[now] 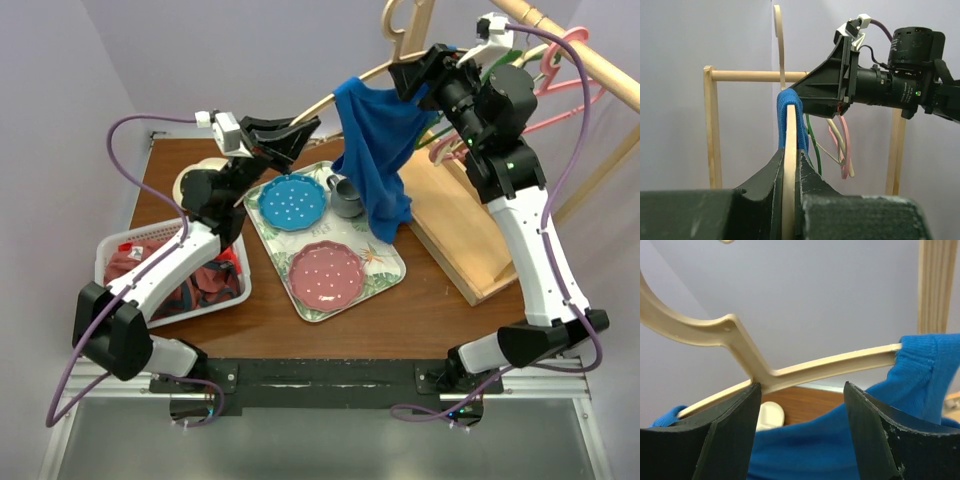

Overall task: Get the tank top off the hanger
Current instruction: Pick up the hanger from the clothesline.

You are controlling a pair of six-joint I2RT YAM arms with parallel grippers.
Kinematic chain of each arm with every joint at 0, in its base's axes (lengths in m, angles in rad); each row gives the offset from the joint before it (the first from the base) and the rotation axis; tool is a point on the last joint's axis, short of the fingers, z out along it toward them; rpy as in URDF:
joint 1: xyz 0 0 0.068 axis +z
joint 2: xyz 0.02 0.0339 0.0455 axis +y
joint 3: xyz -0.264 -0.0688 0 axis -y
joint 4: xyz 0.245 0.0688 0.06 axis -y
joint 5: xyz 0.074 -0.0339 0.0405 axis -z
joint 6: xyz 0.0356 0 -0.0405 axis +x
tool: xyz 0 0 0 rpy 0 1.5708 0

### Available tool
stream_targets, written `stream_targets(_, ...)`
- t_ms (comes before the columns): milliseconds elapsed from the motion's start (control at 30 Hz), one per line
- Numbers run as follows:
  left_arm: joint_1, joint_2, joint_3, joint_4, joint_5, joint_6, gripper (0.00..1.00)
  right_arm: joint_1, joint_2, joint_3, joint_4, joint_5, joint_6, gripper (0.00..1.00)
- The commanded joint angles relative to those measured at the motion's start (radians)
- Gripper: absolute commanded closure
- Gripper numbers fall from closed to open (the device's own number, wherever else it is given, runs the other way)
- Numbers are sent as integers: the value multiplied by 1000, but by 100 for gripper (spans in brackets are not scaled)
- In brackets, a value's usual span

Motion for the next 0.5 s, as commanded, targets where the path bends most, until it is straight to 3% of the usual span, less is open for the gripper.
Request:
stream_targets(0, 6, -59, -41, 117, 4, -18, 100, 1, -7, 26, 98, -33, -43, 30)
stream_targets(400, 4, -82, -68, 99, -21, 0, 100, 2, -58, -29, 97, -75, 5, 29)
stream_targets(467, 4, -81, -65, 100, -16, -10, 100, 2, -53, -15, 85, -94, 0, 35)
